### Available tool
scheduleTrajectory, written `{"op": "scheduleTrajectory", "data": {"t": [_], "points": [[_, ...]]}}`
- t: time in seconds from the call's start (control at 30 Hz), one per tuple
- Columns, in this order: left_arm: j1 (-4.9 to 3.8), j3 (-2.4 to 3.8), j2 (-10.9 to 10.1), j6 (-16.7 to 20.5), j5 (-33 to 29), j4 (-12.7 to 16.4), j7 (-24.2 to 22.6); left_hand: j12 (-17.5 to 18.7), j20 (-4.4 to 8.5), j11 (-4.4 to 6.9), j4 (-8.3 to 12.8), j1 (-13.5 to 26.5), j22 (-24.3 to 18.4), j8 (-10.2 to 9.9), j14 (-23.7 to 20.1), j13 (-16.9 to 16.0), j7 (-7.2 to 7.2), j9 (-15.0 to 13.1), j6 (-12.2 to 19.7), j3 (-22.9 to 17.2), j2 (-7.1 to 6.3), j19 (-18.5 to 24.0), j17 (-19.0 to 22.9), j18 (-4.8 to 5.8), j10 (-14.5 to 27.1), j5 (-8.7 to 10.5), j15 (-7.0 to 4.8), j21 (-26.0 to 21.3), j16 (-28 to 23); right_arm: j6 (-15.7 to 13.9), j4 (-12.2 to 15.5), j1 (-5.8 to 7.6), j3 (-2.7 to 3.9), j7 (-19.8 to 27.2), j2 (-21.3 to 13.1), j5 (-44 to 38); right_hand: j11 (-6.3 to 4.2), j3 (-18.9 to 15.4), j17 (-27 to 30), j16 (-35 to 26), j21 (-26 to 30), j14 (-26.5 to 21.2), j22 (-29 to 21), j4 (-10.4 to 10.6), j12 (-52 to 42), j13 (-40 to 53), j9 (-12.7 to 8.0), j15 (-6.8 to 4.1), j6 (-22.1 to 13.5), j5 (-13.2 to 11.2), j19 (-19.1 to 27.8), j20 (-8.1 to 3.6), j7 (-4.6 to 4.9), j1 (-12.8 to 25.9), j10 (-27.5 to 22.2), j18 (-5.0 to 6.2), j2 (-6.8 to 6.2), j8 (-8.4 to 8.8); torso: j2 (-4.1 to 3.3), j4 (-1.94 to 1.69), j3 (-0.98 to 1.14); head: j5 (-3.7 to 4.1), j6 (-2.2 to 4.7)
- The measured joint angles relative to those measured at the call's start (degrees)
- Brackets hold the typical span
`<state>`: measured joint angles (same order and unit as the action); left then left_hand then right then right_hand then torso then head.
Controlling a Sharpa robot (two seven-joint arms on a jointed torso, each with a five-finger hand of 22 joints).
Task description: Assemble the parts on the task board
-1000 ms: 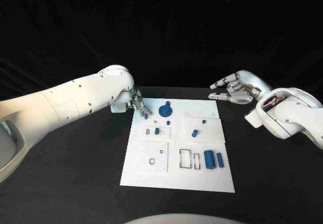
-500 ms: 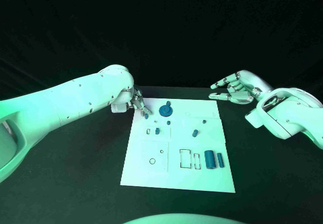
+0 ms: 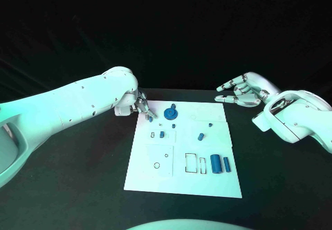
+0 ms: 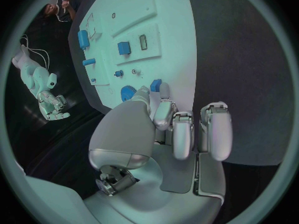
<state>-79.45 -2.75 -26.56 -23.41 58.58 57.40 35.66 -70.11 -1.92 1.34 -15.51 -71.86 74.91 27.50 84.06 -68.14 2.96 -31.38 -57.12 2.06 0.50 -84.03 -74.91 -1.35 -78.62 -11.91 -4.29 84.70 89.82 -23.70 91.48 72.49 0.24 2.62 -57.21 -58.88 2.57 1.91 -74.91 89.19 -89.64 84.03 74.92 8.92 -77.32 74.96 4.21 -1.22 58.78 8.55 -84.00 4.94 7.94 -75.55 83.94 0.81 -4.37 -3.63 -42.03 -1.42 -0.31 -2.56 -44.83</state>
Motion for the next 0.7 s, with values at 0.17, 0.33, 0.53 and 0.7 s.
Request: {"op": "scheduleTrajectory", "data": {"t": [0.17, 0.33, 0.53, 0.7], "points": [[0.01, 0.00, 0.0, -0.2, -0.1, 0.0, 0.0, 0.0, 0.00, 0.00, 0.0, 0.0, 0.0, 0.0, 0.0, 0.0, 0.00, 0.0, 0.0, 0.0, 0.02, 0.0, 0.0, 0.00, 0.0, 0.00, 0.00, 0.0, 0.0, 0.0, 0.0, 0.00, 0.00, 0.0, 0.0, 0.0, 0.00, 0.0, 0.0, 0.0, 0.0, 0.0, 0.0, 0.0, 0.0, 0.0, 0.0, 0.00, 0.0, 0.0, 0.0, 0.00, 0.00, 0.0, 0.0, 0.00, 0.00, 0.00, 0.00, 0.01, 0.00, -0.02, -0.05], [0.03, 0.00, 0.0, -0.2, -0.2, 0.0, -0.1, 0.0, 0.00, 0.00, 0.4, -1.6, 0.0, 0.0, 0.0, 0.0, -0.04, -0.3, 0.0, -1.3, 0.77, 0.0, 0.0, 0.00, 0.0, 0.00, 0.00, 0.0, 0.0, 0.0, 0.0, 0.00, 0.00, 0.0, 0.1, 0.0, 0.00, 0.0, 0.0, 0.0, 0.0, 0.0, 0.0, 0.0, 0.0, 0.0, 0.1, 0.00, 0.0, 0.0, 0.0, 0.00, 0.00, 0.0, 0.0, 0.00, 0.00, 0.00, 0.01, 0.00, 0.00, -0.01, -0.06], [0.02, 0.01, 0.0, -0.2, -0.7, -0.1, -0.2, 0.2, 0.42, 0.30, 3.5, -7.0, 0.0, -0.2, 0.0, 0.1, -0.80, -0.4, 1.1, -6.6, 1.71, 0.0, 0.0, 0.00, 0.1, -0.23, -0.44, 0.0, 0.0, 0.1, -0.1, 0.00, 0.00, 0.0, 0.1, 0.0, 0.00, 0.0, 0.0, 0.0, 0.0, 0.0, 0.0, 0.0, 0.0, 0.0, 0.0, 0.00, 0.0, 0.0, 0.0, 0.00, 0.00, 0.0, 0.0, 0.00, 0.00, 0.00, 0.01, 0.01, 0.00, -0.01, -0.11], [0.00, 0.03, 0.0, -0.2, -1.2, -0.1, -0.6, 0.9, 0.42, 0.30, 5.0, -8.8, 0.0, -0.8, 0.0, 1.1, 0.01, -0.3, 2.1, -13.4, 0.71, 0.0, 0.0, 0.00, 0.1, -0.27, -0.43, -0.2, 0.0, 0.1, -0.1, 0.00, 0.00, 0.0, 0.1, 0.0, 0.00, 0.0, 0.0, 0.0, 0.0, 0.0, 0.0, 0.0, 0.0, 0.0, 0.0, 0.00, 0.0, 0.0, 0.0, 0.00, 0.00, 0.0, 0.0, 0.00, 0.00, 0.00, 0.00, 0.01, 0.00, -0.02, -0.19]]}}
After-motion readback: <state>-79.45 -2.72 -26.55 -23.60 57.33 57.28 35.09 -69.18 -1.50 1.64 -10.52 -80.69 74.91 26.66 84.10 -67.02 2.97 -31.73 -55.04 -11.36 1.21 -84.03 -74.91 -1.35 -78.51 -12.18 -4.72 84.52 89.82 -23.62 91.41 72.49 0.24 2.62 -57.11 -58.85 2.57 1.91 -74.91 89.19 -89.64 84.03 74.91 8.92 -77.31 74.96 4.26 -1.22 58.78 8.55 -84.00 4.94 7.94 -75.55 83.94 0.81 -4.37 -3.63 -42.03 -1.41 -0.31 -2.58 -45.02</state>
